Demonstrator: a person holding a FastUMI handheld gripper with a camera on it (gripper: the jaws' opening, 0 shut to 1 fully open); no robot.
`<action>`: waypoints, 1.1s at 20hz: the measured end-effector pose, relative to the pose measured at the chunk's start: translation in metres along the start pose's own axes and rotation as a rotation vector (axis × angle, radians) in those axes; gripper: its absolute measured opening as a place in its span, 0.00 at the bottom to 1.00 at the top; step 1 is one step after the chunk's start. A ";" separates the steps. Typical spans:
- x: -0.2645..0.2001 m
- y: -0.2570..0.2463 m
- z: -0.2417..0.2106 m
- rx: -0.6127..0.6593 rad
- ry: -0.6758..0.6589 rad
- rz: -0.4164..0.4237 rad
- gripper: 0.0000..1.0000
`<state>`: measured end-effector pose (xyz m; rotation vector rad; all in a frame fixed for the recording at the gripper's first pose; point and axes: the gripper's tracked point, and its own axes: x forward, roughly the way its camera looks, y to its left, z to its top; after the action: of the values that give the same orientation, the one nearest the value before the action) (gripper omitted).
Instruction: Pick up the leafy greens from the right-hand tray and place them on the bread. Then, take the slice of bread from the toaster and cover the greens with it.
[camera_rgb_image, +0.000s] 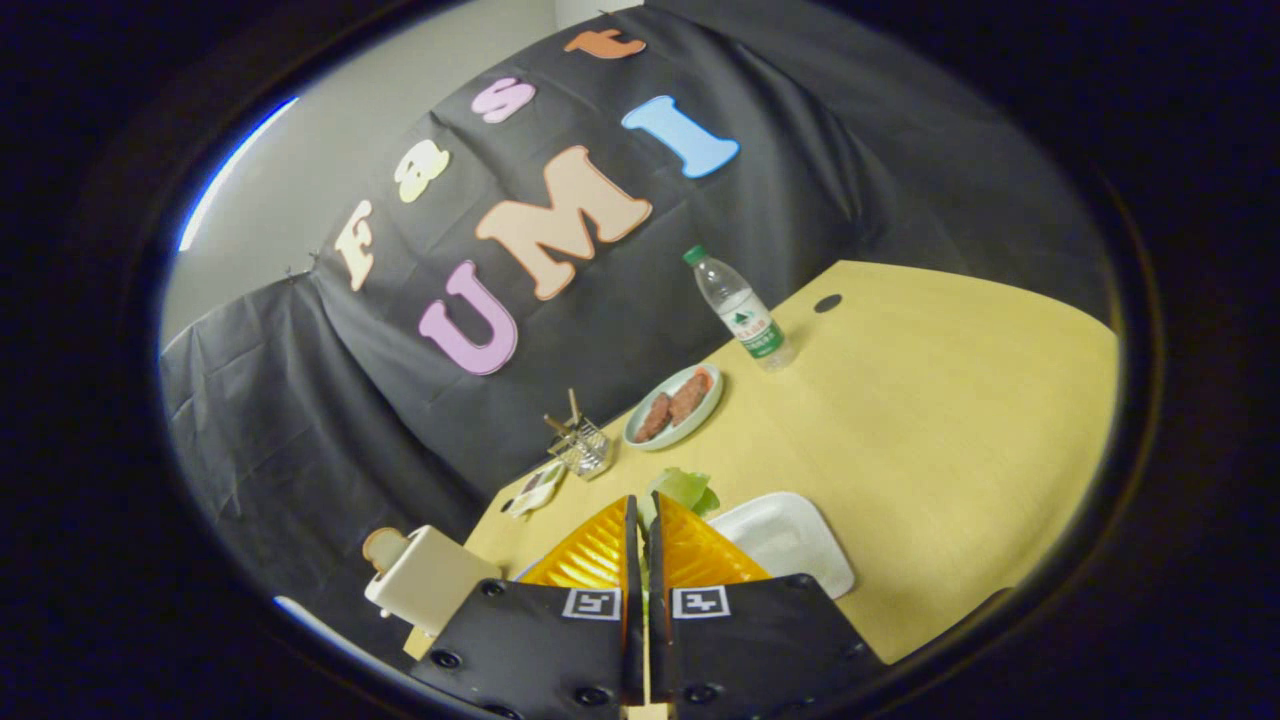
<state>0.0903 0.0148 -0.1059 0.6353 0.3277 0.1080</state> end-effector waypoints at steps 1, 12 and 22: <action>-0.001 0.011 -0.001 -0.004 -0.006 0.020 0.05; 0.021 0.141 -0.062 0.005 0.072 0.242 0.05; 0.061 0.176 -0.142 0.023 0.227 0.282 0.05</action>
<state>0.1011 0.2479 -0.1247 0.6906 0.4573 0.4490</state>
